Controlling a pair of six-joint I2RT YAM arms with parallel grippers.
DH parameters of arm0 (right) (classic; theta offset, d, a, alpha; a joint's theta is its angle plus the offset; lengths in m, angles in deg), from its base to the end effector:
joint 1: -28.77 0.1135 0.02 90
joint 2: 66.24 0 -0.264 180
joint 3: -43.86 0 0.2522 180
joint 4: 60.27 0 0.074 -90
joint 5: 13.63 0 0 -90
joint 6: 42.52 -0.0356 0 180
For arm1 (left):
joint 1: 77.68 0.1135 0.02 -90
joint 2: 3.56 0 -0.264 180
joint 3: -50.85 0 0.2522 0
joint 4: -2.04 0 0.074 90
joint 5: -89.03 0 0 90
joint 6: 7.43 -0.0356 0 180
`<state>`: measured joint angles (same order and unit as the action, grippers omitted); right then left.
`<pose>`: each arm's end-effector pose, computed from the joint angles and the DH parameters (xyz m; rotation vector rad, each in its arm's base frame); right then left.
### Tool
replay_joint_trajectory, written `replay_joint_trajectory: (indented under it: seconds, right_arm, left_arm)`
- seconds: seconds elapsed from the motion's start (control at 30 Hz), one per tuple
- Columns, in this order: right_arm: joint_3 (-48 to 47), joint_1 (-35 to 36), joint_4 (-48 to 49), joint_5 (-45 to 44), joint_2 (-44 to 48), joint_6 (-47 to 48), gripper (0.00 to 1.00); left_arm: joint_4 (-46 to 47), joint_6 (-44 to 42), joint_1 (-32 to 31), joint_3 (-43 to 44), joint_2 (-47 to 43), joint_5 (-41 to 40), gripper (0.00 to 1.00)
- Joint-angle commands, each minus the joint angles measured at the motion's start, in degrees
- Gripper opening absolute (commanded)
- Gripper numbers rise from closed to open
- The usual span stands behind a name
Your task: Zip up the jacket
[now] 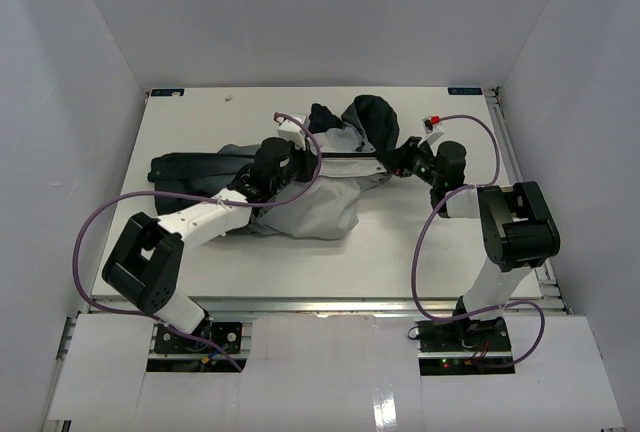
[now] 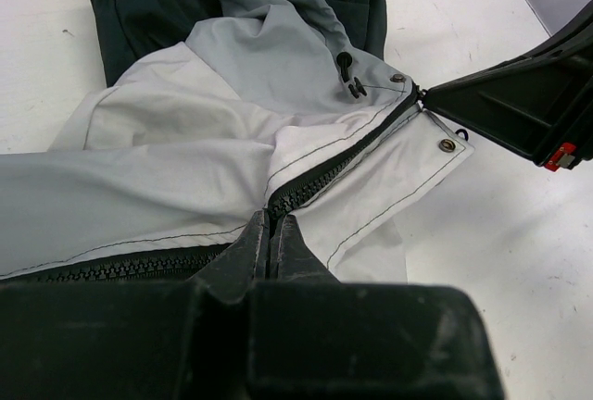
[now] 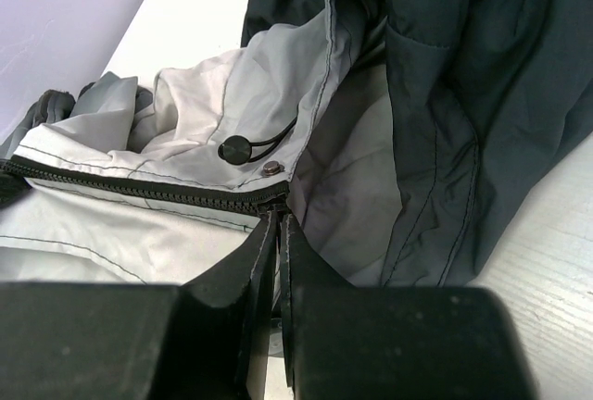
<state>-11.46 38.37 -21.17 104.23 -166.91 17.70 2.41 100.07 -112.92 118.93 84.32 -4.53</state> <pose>0.3433 0.0749 0.1820 -0.0748 1.7511 0.9163 0.2878 -0.2006 0.2555 0.2582 1.9323 -0.5583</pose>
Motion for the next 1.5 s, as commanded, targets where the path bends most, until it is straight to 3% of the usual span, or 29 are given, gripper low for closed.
replay_joint_trajectory:
  seconds: [0.0, 0.27, 0.33, 0.37, 0.43, 0.47, 0.53, 0.57, 0.6, 0.63, 0.77, 1.0, 1.13, 1.3, 1.47]
  right_arm:
    - [-2.2, -4.2, -2.5, -9.4, -1.1, 3.1, 0.08]
    - [-5.3, -4.4, -10.7, -14.3, 3.5, 8.7, 0.08]
    - [-5.9, -4.4, -11.7, -13.7, 4.4, 9.0, 0.08]
    - [-5.9, -4.5, -12.4, -13.7, 4.8, 9.0, 0.15]
    - [-6.4, -4.3, -14.9, -14.2, 6.6, 9.5, 0.44]
    - [-6.3, -4.3, -15.9, -14.7, 8.1, 9.7, 0.53]
    - [-5.3, -4.2, -18.2, -16.4, 11.3, 10.4, 0.85]
    - [-4.6, -4.1, -19.2, -17.6, 13.4, 10.9, 0.94]
    - [-3.9, -4.1, -20.5, -18.8, 15.6, 11.2, 0.97]
    - [-3.5, -4.1, -21.7, -19.8, 17.2, 11.4, 0.92]
    - [-0.5, -3.6, -30.7, -25.4, 25.5, 12.0, 0.9]
    - [1.0, 3.7, -43.3, -40.1, 38.1, 13.3, 0.9]
    - [-3.1, 13.0, -52.0, -46.6, 38.9, 14.2, 0.9]
    - [-6.0, 18.1, -61.2, -47.1, 38.8, 9.8, 0.9]
    - [-1.7, 22.9, -56.3, -41.0, 46.2, 12.0, 0.9]
  left_arm:
    - [0.5, -1.1, 2.9, 5.0, 0.9, -7.4, 0.0]
    - [2.5, -2.5, 5.5, 10.0, 6.3, -4.4, 0.0]
    - [2.8, -3.3, 5.5, 10.2, 6.3, -1.9, 0.04]
    - [2.7, -3.4, 5.5, 10.3, 6.2, -0.8, 0.11]
    - [2.2, -3.7, 5.5, 10.3, 5.1, 1.5, 0.36]
    - [1.8, -3.8, 5.5, 10.3, 4.6, 2.2, 0.46]
    - [0.5, -3.8, 5.5, 10.3, 3.4, 2.7, 0.64]
    - [-0.1, -3.5, 5.5, 10.3, 2.5, 2.3, 0.76]
    - [-1.0, -3.2, 5.5, 10.2, 1.5, 1.9, 0.9]
    - [-2.5, -3.0, 5.5, 10.4, 0.9, 1.4, 0.98]
    - [-9.6, -0.4, 5.5, 10.5, -3.7, -2.9, 0.98]
    - [-7.1, 5.0, 5.5, -5.2, -21.7, -8.1, 0.98]
    - [-7.4, 7.6, 5.4, -11.1, -28.6, -4.7, 0.98]
    - [-7.5, 11.0, 5.4, -17.7, -36.4, 4.5, 0.98]
    - [-5.5, 13.8, 4.9, -23.4, -44.9, 9.9, 0.98]
